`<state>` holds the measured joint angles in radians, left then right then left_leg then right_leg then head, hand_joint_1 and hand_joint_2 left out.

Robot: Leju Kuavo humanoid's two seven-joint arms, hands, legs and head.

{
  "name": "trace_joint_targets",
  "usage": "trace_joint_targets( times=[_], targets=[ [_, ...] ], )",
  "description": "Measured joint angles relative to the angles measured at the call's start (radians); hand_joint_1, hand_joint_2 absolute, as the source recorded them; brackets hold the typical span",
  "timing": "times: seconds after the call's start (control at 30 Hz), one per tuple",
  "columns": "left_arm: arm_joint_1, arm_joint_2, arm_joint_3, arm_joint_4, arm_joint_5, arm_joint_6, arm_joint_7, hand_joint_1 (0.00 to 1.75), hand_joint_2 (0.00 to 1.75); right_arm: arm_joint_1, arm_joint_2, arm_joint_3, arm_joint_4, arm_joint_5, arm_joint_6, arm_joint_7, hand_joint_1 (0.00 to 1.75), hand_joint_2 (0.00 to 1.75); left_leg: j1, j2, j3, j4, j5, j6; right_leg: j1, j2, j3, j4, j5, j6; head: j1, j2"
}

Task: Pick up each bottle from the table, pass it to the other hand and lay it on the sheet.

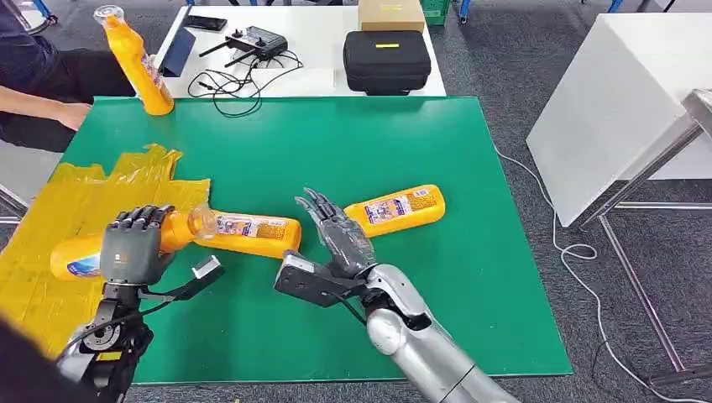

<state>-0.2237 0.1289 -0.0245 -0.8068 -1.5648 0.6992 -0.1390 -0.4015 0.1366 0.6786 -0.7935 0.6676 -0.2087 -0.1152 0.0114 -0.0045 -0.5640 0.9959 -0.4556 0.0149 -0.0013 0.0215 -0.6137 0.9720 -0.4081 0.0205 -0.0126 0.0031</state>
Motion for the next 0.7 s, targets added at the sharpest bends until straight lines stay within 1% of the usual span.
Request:
trace_joint_targets(
  times=[0.07,0.1,0.13,0.17,0.2,0.23,0.27,0.43,0.5,0.6,0.7],
  targets=[
    [0.000,0.001,-0.003,0.002,0.000,0.000,0.003,1.75,1.75,0.000,0.000,0.000,0.000,0.000,0.000,0.000,0.00,0.00,0.000,0.000,0.000,0.000,0.000,0.000,0.000,0.000,0.000,0.000,0.000,0.000,0.000,0.000],
    [0.000,0.007,-0.029,0.019,0.000,0.000,0.025,1.75,1.75,-0.003,0.000,0.002,0.002,-0.003,0.002,0.000,0.00,0.00,0.000,0.000,0.000,0.000,0.000,0.000,0.000,0.000,0.000,0.000,0.000,0.000,0.000,0.000],
    [0.000,0.018,-0.081,0.055,0.000,0.000,0.061,1.75,1.75,-0.007,-0.002,0.008,0.004,-0.009,-0.003,0.002,0.00,0.00,0.000,0.000,0.000,0.000,0.000,0.000,0.000,0.000,0.000,0.000,0.000,0.000,0.000,0.000],
    [0.001,0.028,-0.104,0.079,-0.001,0.000,0.056,1.75,1.75,-0.008,-0.002,0.016,0.005,-0.015,-0.003,0.003,0.00,0.00,0.000,0.000,0.000,0.000,0.000,0.000,0.000,0.000,0.000,0.000,0.000,0.000,0.000,0.000],
    [0.002,0.051,-0.111,0.119,-0.001,0.000,0.038,1.36,1.75,-0.009,-0.007,0.023,0.005,-0.029,0.000,0.001,0.00,0.00,0.000,0.000,0.000,0.000,0.000,0.000,0.000,0.000,0.000,0.000,0.000,0.000,0.000,0.000],
    [0.000,0.057,-0.114,0.135,0.005,-0.001,0.040,0.00,1.75,-0.010,-0.009,0.027,0.005,-0.033,0.000,0.001,0.00,0.00,0.000,0.000,0.000,0.000,0.000,0.000,0.000,0.000,0.000,0.000,0.000,0.000,0.000,0.000],
    [0.001,0.064,-0.123,0.148,0.016,-0.002,0.050,0.00,0.00,-0.010,-0.011,0.032,0.005,-0.034,-0.002,0.001,0.00,0.00,0.000,0.000,0.000,0.000,0.000,0.000,0.000,0.000,0.000,0.000,0.000,0.000,0.000,0.000],
    [-0.015,0.084,-0.180,0.247,0.027,-0.009,0.081,0.00,0.00,-0.009,-0.014,0.049,0.005,-0.026,-0.001,0.000,0.00,0.00,0.000,0.000,0.000,0.000,0.000,0.000,0.000,0.000,0.000,0.000,0.000,0.000,0.000,0.000],
    [-0.036,0.085,-0.187,0.298,0.028,0.003,0.066,0.00,0.00,-0.008,-0.014,0.049,0.005,-0.022,0.006,0.003,0.00,0.00,0.000,-0.001,0.000,0.000,0.000,0.000,0.000,0.000,0.000,0.000,0.000,0.000,0.000,0.000],
    [-0.075,0.089,-0.190,0.375,0.025,0.003,0.022,0.00,0.00,-0.006,-0.015,0.050,0.003,-0.009,0.013,0.014,0.00,0.00,0.000,-0.005,0.001,0.000,0.000,0.000,0.000,-0.005,0.003,0.000,0.000,0.000,0.000,0.000],
    [-0.101,0.092,-0.192,0.423,0.025,0.003,0.015,0.00,0.00,-0.005,-0.015,0.050,0.001,-0.008,0.013,0.017,0.00,0.00,0.000,-0.006,0.004,-0.001,0.000,0.000,0.000,-0.006,0.006,0.000,-0.001,0.000,0.000,0.000]
  ],
)
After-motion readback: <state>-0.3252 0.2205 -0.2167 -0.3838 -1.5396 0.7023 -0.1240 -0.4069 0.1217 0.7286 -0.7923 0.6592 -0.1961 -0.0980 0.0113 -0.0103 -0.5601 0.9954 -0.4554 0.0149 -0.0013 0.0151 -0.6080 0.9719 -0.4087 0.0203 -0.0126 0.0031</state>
